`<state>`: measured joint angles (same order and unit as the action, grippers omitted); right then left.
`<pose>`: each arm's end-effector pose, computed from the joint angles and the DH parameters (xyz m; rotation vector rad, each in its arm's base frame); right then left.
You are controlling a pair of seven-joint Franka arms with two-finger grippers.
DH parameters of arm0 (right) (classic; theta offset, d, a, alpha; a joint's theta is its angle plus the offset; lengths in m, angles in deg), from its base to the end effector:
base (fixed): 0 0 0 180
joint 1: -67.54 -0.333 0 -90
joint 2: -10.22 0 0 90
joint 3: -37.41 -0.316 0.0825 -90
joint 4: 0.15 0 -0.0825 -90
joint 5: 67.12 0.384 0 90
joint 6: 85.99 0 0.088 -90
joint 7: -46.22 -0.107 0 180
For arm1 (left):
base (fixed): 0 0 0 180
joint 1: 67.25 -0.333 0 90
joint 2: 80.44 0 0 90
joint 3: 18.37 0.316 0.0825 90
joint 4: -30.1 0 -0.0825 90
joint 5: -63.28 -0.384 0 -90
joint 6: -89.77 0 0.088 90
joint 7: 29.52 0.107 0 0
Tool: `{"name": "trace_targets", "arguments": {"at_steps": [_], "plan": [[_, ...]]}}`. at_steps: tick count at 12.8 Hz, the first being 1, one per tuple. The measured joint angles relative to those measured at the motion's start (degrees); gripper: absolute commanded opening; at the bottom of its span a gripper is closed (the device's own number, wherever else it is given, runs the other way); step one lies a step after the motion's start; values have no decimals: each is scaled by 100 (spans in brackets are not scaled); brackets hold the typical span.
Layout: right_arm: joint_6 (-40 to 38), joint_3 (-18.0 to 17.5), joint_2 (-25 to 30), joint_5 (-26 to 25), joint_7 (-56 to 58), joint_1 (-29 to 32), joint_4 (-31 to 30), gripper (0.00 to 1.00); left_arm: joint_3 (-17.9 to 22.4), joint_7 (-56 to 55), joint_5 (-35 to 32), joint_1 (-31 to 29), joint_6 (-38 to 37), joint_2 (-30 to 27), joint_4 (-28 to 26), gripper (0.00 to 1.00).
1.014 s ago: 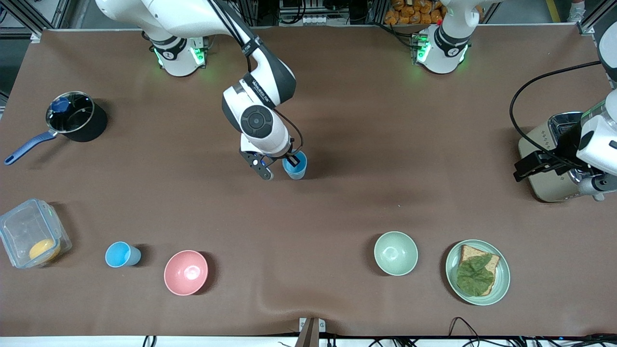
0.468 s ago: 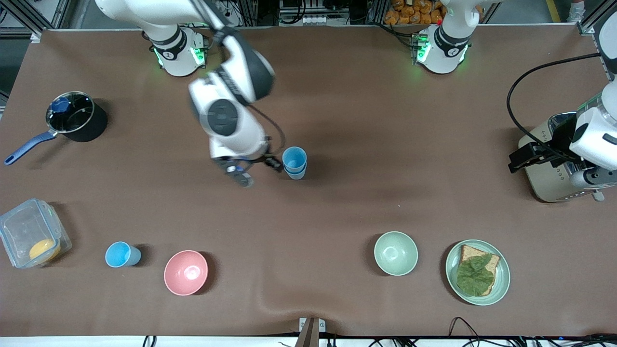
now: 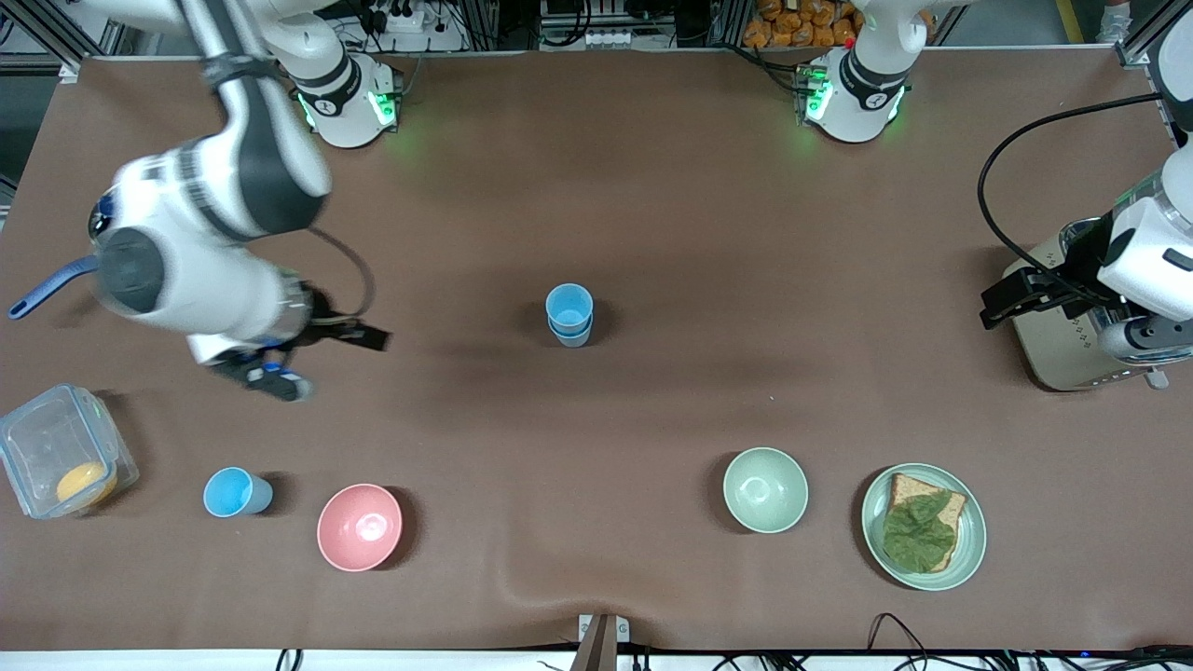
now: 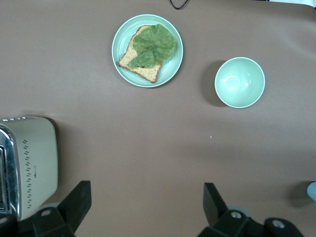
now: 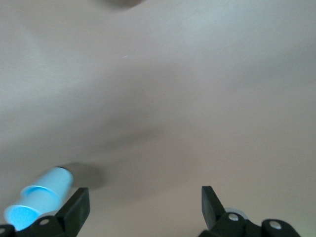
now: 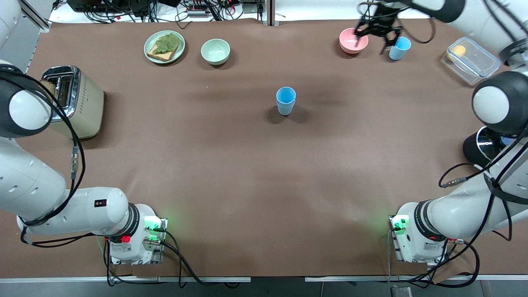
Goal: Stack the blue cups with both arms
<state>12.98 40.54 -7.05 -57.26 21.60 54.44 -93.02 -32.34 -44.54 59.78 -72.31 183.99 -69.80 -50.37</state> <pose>0.6147 0.1273 0.4348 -3.0019 0.4511 0.3505 0.6129 -0.0751 0.6043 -3.1316 -0.1713 -0.0969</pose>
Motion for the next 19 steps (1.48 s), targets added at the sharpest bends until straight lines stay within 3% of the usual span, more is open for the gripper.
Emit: {"name": "trace_targets", "arguments": {"at_steps": [3,10,13,19], "plan": [[-378,0,313,-237,1031,566,-2,100,-1,0,-61,134,-84,-1,69,100],[-795,-50,1639,-318,2284,954,-518,100,0,-190,-61,184,-194,42,201,100],[-1115,-167,1710,-320,2547,1401,-276,100,3,-310,-61,187,-347,104,335,100],[-1396,-234,1727,-624,2545,1444,355,100,33,-332,-61,152,-790,-14,475,100]]}}
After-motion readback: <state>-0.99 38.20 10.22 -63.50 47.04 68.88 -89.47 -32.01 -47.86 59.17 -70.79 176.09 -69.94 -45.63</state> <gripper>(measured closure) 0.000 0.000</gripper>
